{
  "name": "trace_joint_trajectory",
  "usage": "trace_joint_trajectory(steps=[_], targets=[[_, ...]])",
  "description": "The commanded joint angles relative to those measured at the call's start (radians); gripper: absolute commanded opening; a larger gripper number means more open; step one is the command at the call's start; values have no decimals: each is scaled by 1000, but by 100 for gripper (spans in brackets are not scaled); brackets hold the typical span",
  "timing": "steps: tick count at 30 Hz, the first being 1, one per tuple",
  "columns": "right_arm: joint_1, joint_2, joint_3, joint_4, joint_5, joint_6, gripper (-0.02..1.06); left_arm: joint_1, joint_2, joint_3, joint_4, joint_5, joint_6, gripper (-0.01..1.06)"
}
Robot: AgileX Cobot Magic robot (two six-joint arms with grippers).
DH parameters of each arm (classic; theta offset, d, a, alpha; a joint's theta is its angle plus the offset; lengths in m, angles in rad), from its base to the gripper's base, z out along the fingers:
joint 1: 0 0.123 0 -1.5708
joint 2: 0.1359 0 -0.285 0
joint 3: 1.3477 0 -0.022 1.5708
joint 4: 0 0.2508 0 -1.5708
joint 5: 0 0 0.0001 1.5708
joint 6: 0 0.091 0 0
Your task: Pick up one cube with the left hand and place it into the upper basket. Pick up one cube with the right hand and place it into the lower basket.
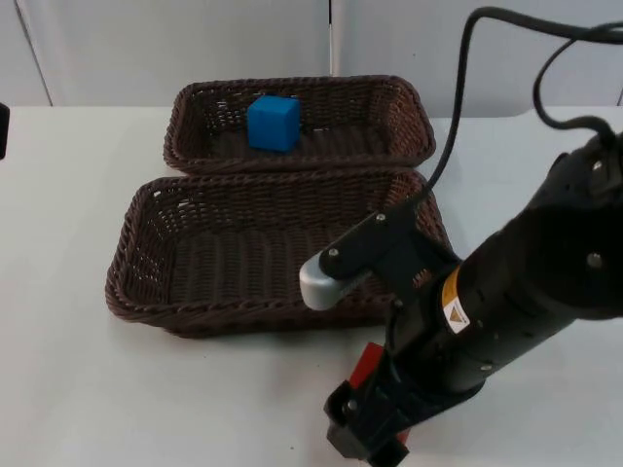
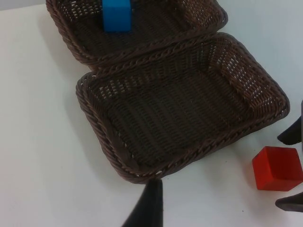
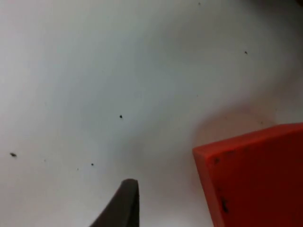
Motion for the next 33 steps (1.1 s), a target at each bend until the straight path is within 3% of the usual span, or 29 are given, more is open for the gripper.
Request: trace_joint_trajectory(steps=[1,6,9,16,22,26,27,31,33], targets=[[7,7,-5,-3,-22,-14,105,-1,-7,5,-12,-3,-5,85],[7,13,-5,-3,-24,-16,99,-1,-7,5,-12,-3,-5,85],[7,13,-5,-3,-28,-20,88,-1,-7,5,-12,-3,-5,85],[7,13,-5,-3,-12,-23,87,-1,-7,5,-11,0,-5,85],[7,13,-5,-3,-2,-31,75,-1,-7,5,-11,0,-5,85],[7,13,-5,-5,-7,-31,52,-1,-7,5,-8,-1,-5,85],[7,13,-5,-5,-7,-31,52,-1,-7,5,-8,-1,-5,85],[4,13,-5,-5,-1,-31,8,-1,-7,5,-9,1,-5,85],[4,6,-5,-5,4,-31,0,-1,-7,5,-9,1,-5,85]])
